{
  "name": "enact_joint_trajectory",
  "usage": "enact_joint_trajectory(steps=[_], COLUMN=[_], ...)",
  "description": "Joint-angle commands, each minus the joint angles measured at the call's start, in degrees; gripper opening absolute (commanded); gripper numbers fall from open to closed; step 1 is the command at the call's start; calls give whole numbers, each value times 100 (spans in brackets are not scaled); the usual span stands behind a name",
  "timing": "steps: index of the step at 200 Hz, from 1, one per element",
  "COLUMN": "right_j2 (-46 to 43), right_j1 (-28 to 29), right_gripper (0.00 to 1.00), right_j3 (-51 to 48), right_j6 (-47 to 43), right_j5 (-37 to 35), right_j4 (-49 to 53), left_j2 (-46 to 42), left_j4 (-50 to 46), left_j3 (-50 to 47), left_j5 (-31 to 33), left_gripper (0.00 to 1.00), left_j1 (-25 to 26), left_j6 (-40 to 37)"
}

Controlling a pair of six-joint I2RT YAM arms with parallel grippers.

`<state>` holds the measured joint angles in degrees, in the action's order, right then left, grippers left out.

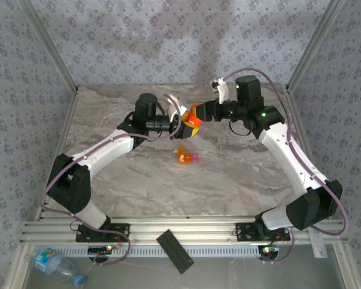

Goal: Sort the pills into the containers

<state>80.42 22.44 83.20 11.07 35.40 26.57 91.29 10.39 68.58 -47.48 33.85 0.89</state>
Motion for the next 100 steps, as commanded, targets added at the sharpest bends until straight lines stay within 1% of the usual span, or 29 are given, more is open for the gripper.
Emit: enact_joint_trajectory(steps=[1,15,34,48,68,88,100], right_j2=[10,17,64,100,157,314,435], right_j1=[80,189,424,636,925,1165,1244], right_gripper=[47,42,39,39,39,39,40], right_j3=[38,-131,-306,-488,-761,-768,-700], right_j6=[178,385,751,1144,1681,1943,2016], right_j5=[38,-183,-804,-1352,-1982,-2367,-2461], right_j4=[-104,-195,-278,-446,-851,-1052,-1083], left_j2=[-42,-92,-166,-228,-278,-261,-219], left_j4=[263,366,382,541,1117,1380,1463], left_j3=[151,125,87,-12,-314,-458,-503], left_j5=[-62,168,670,1118,1757,2272,2475], left_gripper=[0,0,0,0,0,0,0], left_j1=[-1,24,123,225,353,530,618], left_j6=[-57,-30,-123,-196,-39,-14,-41])
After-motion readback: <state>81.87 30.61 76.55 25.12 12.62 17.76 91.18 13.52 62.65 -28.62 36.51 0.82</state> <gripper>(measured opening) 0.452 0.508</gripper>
